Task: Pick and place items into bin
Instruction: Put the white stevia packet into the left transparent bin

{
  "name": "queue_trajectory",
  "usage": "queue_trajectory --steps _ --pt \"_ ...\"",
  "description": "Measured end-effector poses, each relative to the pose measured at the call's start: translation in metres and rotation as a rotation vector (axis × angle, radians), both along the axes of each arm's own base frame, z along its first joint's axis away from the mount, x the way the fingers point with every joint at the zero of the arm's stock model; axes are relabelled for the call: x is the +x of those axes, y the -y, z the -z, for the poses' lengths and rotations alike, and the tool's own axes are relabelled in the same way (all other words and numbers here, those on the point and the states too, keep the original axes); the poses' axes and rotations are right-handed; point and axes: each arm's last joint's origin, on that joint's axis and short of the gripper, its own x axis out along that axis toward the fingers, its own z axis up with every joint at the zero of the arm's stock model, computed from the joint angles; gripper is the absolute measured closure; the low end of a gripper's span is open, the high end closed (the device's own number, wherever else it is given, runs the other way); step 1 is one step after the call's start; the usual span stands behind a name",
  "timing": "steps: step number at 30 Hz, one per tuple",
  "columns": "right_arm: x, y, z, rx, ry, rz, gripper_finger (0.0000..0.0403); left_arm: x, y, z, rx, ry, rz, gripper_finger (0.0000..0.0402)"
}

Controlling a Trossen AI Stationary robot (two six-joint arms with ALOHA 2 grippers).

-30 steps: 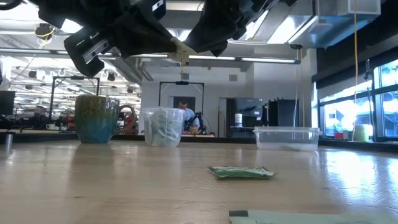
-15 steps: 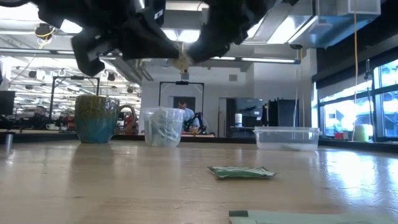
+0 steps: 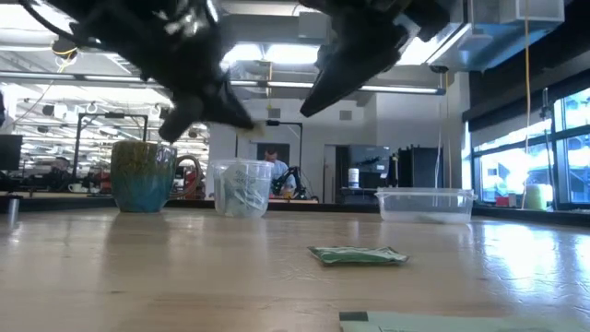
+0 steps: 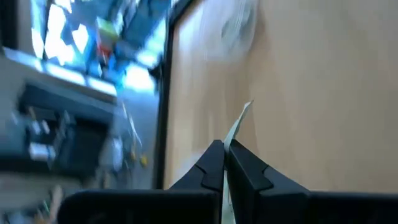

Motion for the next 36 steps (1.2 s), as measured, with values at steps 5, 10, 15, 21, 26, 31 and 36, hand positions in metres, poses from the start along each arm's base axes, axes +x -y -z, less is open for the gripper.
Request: queue_trajectory --steps 5,10,15,21,26,31,36 --pt "-0.001 -0.013 0.008 -0.024 -0.017 -0.020 0.0252 -0.006 -0.026 0.010 -0.108 -0.044 -0.169 0.0396" --pt "0.002 -0.022 0.019 -0.011 -0.035 -0.010 0.0252 -0.010 -0.041 0.014 -0.127 -0.069 -0.249 0.0396" --pt "0.006 -0.028 0.040 0.005 -0.080 0.016 0.0252 -0.009 -0.049 0.013 -0.117 -0.062 -0.271 0.0396" --pt "0.008 -0.033 0.064 -0.004 -0.151 0.023 0.0252 -0.009 -0.055 0.015 -0.204 -0.076 -0.225 0.0394" --pt "0.006 -0.033 0.068 0.004 -0.177 0.034 0.0252 -0.010 -0.059 0.015 -0.225 -0.066 -0.244 0.0373" --pt "0.003 -0.043 0.068 0.064 -0.202 -0.013 0.0252 -0.010 -0.059 0.015 -0.227 -0.065 -0.242 0.0346" --pt "-0.003 -0.056 0.068 0.065 -0.212 -0.061 0.0252 -0.009 -0.059 0.015 -0.227 -0.064 -0.242 0.0339"
